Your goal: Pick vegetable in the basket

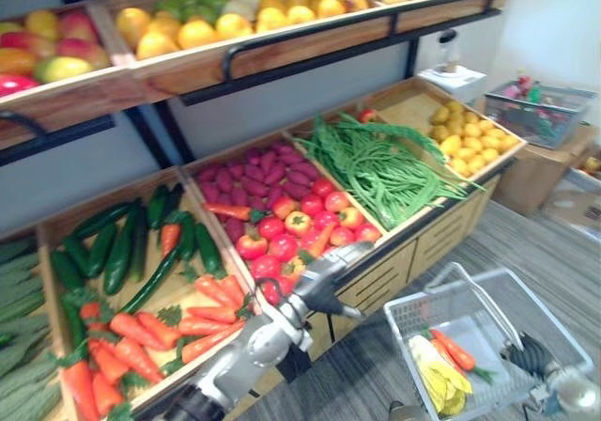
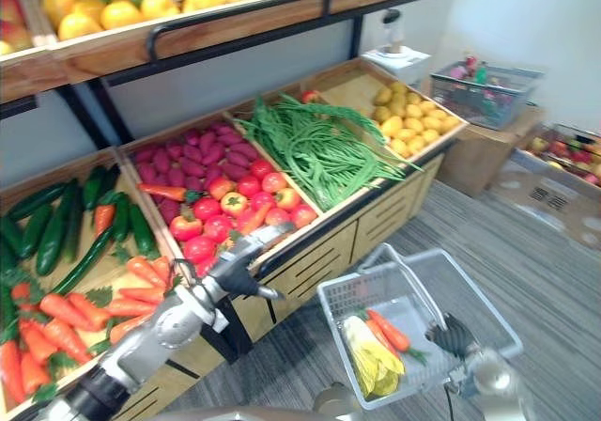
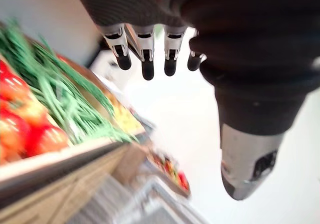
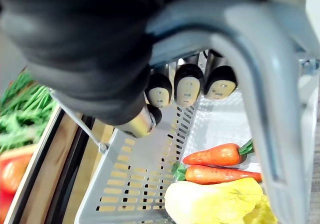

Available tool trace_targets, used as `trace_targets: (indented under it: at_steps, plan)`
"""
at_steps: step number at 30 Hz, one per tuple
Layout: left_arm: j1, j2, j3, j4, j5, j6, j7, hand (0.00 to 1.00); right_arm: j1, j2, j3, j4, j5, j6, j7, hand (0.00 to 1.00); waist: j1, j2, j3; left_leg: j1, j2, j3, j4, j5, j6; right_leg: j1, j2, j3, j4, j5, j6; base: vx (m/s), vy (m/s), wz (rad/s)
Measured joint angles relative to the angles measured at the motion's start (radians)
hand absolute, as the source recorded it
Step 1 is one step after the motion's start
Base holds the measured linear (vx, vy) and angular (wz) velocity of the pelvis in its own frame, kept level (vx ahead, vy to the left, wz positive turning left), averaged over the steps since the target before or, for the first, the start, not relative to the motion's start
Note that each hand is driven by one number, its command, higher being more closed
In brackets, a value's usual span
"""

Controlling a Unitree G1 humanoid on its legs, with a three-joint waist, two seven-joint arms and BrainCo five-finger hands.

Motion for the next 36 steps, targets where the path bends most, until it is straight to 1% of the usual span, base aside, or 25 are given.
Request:
trace_targets:
  at_steps: [1,2,4,5,7,8,9,10,12,13,15,17,19,20,21,22,25,26,27,29,31,33,34,35,36]
  plan:
    - [0.021,-0.001,0.063,-0.016,-0.034,-0.003,0.023,0.00,0.000,0.039,-0.061,0.058,0.036,0.003,-0.052,1.00,0.013,-0.002,0.001,0.002,-0.024,-0.032,-0.053,0.034,0.002,0.011,-0.008,-0.020,-0.012,-0.008,0.007,-0.01,0.010,0.81]
    - [0.034,-0.004,0.094,-0.023,-0.036,-0.006,0.036,0.00,0.000,0.056,-0.089,0.087,0.053,0.004,-0.080,1.00,0.018,-0.003,0.000,0.005,-0.035,-0.047,-0.081,0.053,0.006,0.016,-0.012,-0.031,-0.015,-0.017,0.013,0.00,-0.002,0.81]
    - [0.070,-0.017,0.181,-0.035,-0.062,-0.021,0.090,0.00,0.006,0.112,-0.190,0.184,0.117,0.014,-0.172,1.00,0.046,-0.005,0.001,0.019,-0.054,-0.109,-0.156,0.113,0.006,0.044,-0.016,-0.076,-0.025,-0.038,0.019,0.03,-0.021,0.76]
    - [0.078,-0.025,0.201,-0.035,-0.070,-0.021,0.108,0.00,0.006,0.121,-0.207,0.204,0.132,0.020,-0.191,1.00,0.057,-0.006,0.001,0.020,-0.054,-0.123,-0.156,0.115,0.006,0.050,-0.016,-0.087,-0.026,-0.040,0.018,0.05,-0.037,0.61]
    - [0.106,-0.051,0.283,-0.034,-0.074,-0.023,0.178,0.00,0.007,0.146,-0.265,0.276,0.177,0.032,-0.242,1.00,0.080,-0.010,0.001,0.015,-0.055,-0.172,-0.156,0.126,0.014,0.080,-0.016,-0.126,-0.027,-0.060,0.015,0.03,-0.035,0.59]
    - [0.110,-0.052,0.301,-0.032,-0.074,-0.023,0.193,0.00,0.011,0.152,-0.274,0.289,0.184,0.033,-0.252,1.00,0.085,-0.011,0.001,0.014,-0.056,-0.185,-0.156,0.127,0.015,0.086,-0.018,-0.138,-0.025,-0.070,0.011,0.01,-0.026,0.66]
    - [0.119,-0.060,0.344,-0.030,-0.090,-0.024,0.224,0.00,0.015,0.167,-0.297,0.311,0.197,0.033,-0.267,1.00,0.089,-0.014,0.000,0.010,-0.058,-0.212,-0.156,0.131,0.017,0.097,-0.022,-0.162,-0.025,-0.086,0.007,0.01,-0.017,0.66]
    - [0.131,-0.082,0.391,-0.030,-0.147,-0.023,0.253,0.00,0.017,0.181,-0.303,0.326,0.219,0.038,-0.288,1.00,0.091,-0.016,-0.002,0.000,-0.061,-0.237,-0.156,0.134,0.019,0.098,-0.026,-0.181,-0.027,-0.098,0.012,0.00,-0.011,0.62]
    - [0.150,-0.126,0.473,-0.015,-0.209,-0.018,0.292,0.00,0.019,0.204,-0.305,0.332,0.238,0.046,-0.307,1.00,0.100,-0.016,-0.004,-0.015,-0.063,-0.265,-0.156,0.137,0.022,0.099,-0.026,-0.201,-0.034,-0.102,0.013,0.02,-0.005,0.44]
    - [0.153,-0.153,0.515,0.019,-0.242,-0.016,0.322,0.00,0.020,0.216,-0.305,0.342,0.241,0.052,-0.323,1.00,0.116,-0.015,-0.004,-0.019,-0.064,-0.274,-0.156,0.139,0.025,0.101,-0.024,-0.207,-0.043,-0.102,0.013,0.04,-0.003,0.31]
    - [0.158,-0.185,0.565,0.084,-0.270,-0.007,0.368,0.00,0.020,0.235,-0.306,0.357,0.259,0.069,-0.335,1.00,0.123,-0.019,-0.005,-0.024,-0.065,-0.293,-0.156,0.144,0.032,0.111,-0.023,-0.222,-0.051,-0.102,0.013,0.06,0.000,0.28]
    - [0.184,-0.228,0.633,0.195,-0.270,0.007,0.472,0.00,0.020,0.270,-0.305,0.361,0.261,0.080,-0.361,1.00,0.140,-0.026,-0.012,-0.025,-0.067,-0.304,-0.156,0.146,0.029,0.122,-0.021,-0.229,-0.064,-0.097,0.006,0.08,0.005,0.17]
    - [0.199,-0.250,0.673,0.262,-0.269,0.014,0.541,0.00,0.019,0.288,-0.303,0.362,0.267,0.088,-0.368,1.00,0.144,-0.029,-0.016,-0.022,-0.067,-0.310,-0.156,0.145,0.031,0.132,-0.019,-0.235,-0.073,-0.097,0.006,0.10,0.000,0.07]
    - [0.215,-0.263,0.714,0.334,-0.265,0.018,0.613,0.00,0.019,0.306,-0.295,0.362,0.267,0.094,-0.371,1.00,0.144,-0.037,-0.019,-0.014,-0.067,-0.314,-0.156,0.144,0.034,0.149,-0.017,-0.242,-0.080,-0.097,0.006,0.12,-0.006,0.09]
    - [0.222,-0.269,0.732,0.364,-0.264,0.023,0.645,0.00,0.019,0.313,-0.293,0.362,0.266,0.096,-0.372,1.00,0.144,-0.042,-0.022,-0.012,-0.067,-0.315,-0.156,0.143,0.034,0.152,-0.015,-0.242,-0.083,-0.097,0.006,0.10,-0.008,0.04]
    - [0.229,-0.282,0.766,0.426,-0.262,0.026,0.707,0.00,0.020,0.325,-0.277,0.362,0.266,0.100,-0.374,1.00,0.146,-0.049,-0.027,-0.007,-0.066,-0.314,-0.156,0.142,0.034,0.159,-0.014,-0.243,-0.087,-0.097,0.005,0.05,-0.004,0.00]
    - [0.237,-0.313,0.822,0.559,-0.268,0.057,0.797,0.00,0.018,0.344,-0.243,0.361,0.255,0.106,-0.379,1.00,0.150,-0.055,-0.029,0.010,-0.066,-0.313,-0.156,0.134,0.031,0.181,-0.012,-0.245,-0.098,-0.097,0.005,0.08,-0.007,-0.03]
    - [0.242,-0.329,0.837,0.602,-0.271,0.061,0.812,0.00,0.018,0.348,-0.231,0.361,0.254,0.106,-0.380,1.00,0.151,-0.055,-0.029,0.019,-0.066,-0.310,-0.156,0.130,0.028,0.189,-0.012,-0.245,-0.102,-0.098,0.004,0.05,0.001,-0.05]
    - [0.253,-0.352,0.856,0.653,-0.301,0.072,0.812,0.00,0.017,0.352,-0.216,0.361,0.254,0.106,-0.382,1.00,0.152,-0.049,-0.030,0.027,-0.067,-0.307,-0.156,0.125,0.027,0.199,-0.012,-0.244,-0.109,-0.098,0.004,0.05,-0.001,-0.08]
    - [0.255,-0.383,0.894,0.736,-0.388,0.081,0.800,0.00,0.009,0.358,-0.216,0.361,0.254,0.106,-0.382,1.00,0.154,-0.046,-0.032,0.036,-0.067,-0.304,-0.156,0.120,0.025,0.207,-0.012,-0.243,-0.113,-0.099,0.003,0.03,-0.004,-0.06]
    - [0.257,-0.410,0.962,0.829,-0.508,0.099,0.740,0.00,0.003,0.359,-0.218,0.361,0.236,0.105,-0.384,1.00,0.155,-0.040,-0.034,0.039,-0.067,-0.302,-0.156,0.117,0.025,0.211,-0.010,-0.243,-0.117,-0.100,0.001,0.00,0.000,0.00]
    - [0.267,-0.421,0.975,0.855,-0.537,0.112,0.704,0.00,-0.002,0.356,-0.217,0.362,0.214,0.105,-0.383,1.00,0.161,-0.039,-0.033,0.039,-0.066,-0.302,-0.156,0.117,0.024,0.213,-0.008,-0.243,-0.120,-0.100,0.002,0.00,0.000,0.00]
    - [0.270,-0.423,0.976,0.868,-0.525,0.133,0.680,0.00,-0.002,0.356,-0.208,0.364,0.213,0.103,-0.383,1.00,0.169,-0.039,-0.033,0.039,-0.064,-0.302,-0.156,0.117,0.024,0.214,-0.006,-0.243,-0.122,-0.100,0.002,0.00,0.000,0.00]
    - [0.270,-0.423,0.976,0.878,-0.520,0.143,0.670,0.00,-0.004,0.356,-0.203,0.367,0.212,0.102,-0.383,1.00,0.169,-0.039,-0.033,0.040,-0.064,-0.303,-0.156,0.117,0.024,0.216,-0.005,-0.243,-0.124,-0.100,0.002,0.00,0.000,0.00]
    - [0.270,-0.423,0.976,0.896,-0.487,0.168,0.645,0.00,-0.014,0.356,-0.186,0.373,0.212,0.101,-0.382,1.00,0.169,-0.038,-0.033,0.040,-0.063,-0.303,-0.156,0.117,0.024,0.217,-0.004,-0.242,-0.126,-0.100,0.001,0.00,0.000,0.00]
